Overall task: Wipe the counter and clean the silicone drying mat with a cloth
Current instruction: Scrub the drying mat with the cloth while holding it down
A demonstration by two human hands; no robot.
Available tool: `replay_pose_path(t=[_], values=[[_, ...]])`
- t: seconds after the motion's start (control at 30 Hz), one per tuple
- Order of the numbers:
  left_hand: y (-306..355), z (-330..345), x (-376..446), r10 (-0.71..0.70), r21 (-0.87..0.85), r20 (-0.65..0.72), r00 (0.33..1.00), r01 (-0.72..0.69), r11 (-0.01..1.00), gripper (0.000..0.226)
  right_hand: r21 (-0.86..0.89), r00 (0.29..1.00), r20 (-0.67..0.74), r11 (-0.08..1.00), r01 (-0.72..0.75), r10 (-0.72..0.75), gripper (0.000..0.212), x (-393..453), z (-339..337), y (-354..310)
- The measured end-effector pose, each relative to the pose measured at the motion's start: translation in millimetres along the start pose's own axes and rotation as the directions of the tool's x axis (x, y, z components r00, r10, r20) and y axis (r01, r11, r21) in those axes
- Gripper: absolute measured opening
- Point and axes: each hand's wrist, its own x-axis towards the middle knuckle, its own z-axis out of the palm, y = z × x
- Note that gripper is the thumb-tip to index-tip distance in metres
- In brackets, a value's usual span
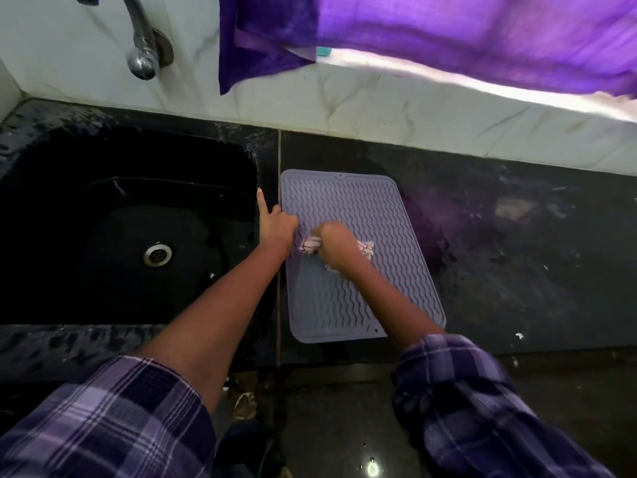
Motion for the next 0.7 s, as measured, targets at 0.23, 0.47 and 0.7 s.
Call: replay_pose_path(t=[0.23,0.47,0.7], values=[[0,1,2,0.007,0.026,-0.006,1.000,-0.007,1.000,0.021,0.081,0.991,0.124,0.996,0.044,-0.054,0.029,-103,44,-3],[-7,1,-8,0.083,-0.064,0.002,0.997,-0.082,0.995,0.040,0.155,0.919,0.350,0.979,0.134,-0.182,0.026,-81,-8,1],[-31,-2,21,0.097,-0.224,-0.037,0.995,-0.103,0.969,0.030,0.629,0.997,0.066,0.775,-0.064,0.029,0.016,-20,-68,47]])
